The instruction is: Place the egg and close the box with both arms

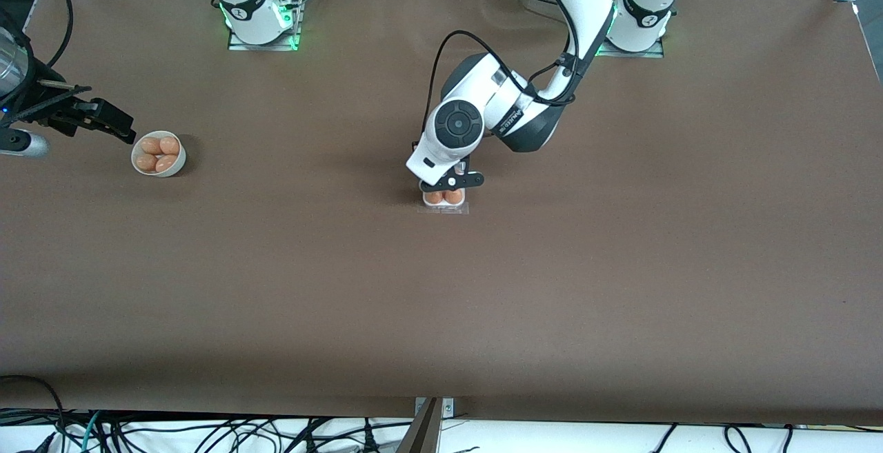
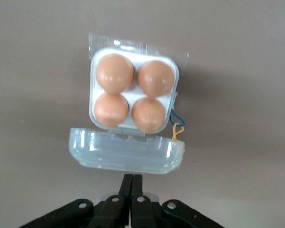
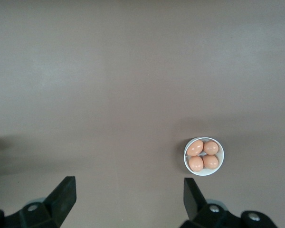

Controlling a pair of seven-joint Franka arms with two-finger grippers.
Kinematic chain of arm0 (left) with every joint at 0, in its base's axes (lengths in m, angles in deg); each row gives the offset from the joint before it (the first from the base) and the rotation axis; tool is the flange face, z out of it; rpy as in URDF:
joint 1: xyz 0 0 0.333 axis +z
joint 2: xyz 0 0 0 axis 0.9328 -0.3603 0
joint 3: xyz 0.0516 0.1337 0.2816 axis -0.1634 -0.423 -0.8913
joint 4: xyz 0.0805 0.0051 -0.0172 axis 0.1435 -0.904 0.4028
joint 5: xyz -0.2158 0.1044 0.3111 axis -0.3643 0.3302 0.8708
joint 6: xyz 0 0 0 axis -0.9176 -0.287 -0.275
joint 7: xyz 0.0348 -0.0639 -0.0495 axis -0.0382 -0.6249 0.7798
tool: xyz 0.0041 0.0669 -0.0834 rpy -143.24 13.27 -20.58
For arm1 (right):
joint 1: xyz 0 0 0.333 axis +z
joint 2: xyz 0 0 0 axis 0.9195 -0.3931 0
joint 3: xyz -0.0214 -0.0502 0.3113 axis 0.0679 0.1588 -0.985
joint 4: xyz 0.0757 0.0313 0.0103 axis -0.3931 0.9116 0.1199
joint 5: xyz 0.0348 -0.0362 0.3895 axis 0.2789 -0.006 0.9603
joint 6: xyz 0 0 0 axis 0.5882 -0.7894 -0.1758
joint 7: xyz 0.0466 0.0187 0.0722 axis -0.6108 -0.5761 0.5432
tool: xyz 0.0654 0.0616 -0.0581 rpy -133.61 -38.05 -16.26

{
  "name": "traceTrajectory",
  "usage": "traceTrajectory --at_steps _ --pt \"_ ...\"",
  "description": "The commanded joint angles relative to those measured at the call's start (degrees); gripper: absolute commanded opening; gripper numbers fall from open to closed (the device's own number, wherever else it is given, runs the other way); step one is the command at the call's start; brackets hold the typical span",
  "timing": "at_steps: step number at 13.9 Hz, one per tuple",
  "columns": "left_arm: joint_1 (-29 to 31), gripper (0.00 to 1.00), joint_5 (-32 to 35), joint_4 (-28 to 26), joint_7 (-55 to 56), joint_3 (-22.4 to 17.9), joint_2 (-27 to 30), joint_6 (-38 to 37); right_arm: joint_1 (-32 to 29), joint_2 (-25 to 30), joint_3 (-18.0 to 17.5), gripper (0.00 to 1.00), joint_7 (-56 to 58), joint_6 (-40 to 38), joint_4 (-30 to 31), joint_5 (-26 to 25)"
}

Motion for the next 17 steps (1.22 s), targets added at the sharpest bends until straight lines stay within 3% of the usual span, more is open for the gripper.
traceTrajectory --at_steps 1,4,6,7,10,12,13,17 --pt "-0.2 0.06 -0.5 2.4 -0.1 -1.7 -2.0 2.1 0.2 0.0 0.1 1.00 -0.5 -0.1 -0.7 0.8" --pt "-0.2 0.07 0.9 2.8 0.0 -2.5 -1.3 0.6 0.2 0.0 0.1 1.00 -0.5 -0.1 -0.7 0.8" --pt "0.1 0.16 4.5 6.5 0.0 -3.5 -1.3 -2.5 0.2 0.0 0.1 1.00 -0.5 -0.1 -0.7 0.8" --pt "0.8 0.24 5.3 8.0 -0.1 -4.5 -1.3 -4.9 0.2 -0.1 0.1 1.00 -0.5 -0.1 -0.7 0.7" --pt "4.2 0.75 5.6 10.7 -3.5 -8.0 0.8 -7.5 0.2 -0.1 0.1 1.00 -0.5 -0.1 -0.7 0.8" --pt "6.6 0.94 7.9 10.8 -8.3 -8.4 2.7 -7.5 0.2 -0.1 0.2 1.00 -0.5 -0.1 -0.7 0.8" --pt "7.9 1.00 10.1 10.8 -9.5 -8.4 3.5 -7.5 0.2 -0.1 0.1 1.00 -0.5 -0.1 -0.7 0.8" --pt "13.7 1.00 13.5 10.8 -9.7 -8.4 7.3 -7.5 0.2 -0.1 0.1 1.00 -0.4 -0.1 -0.7 0.8"
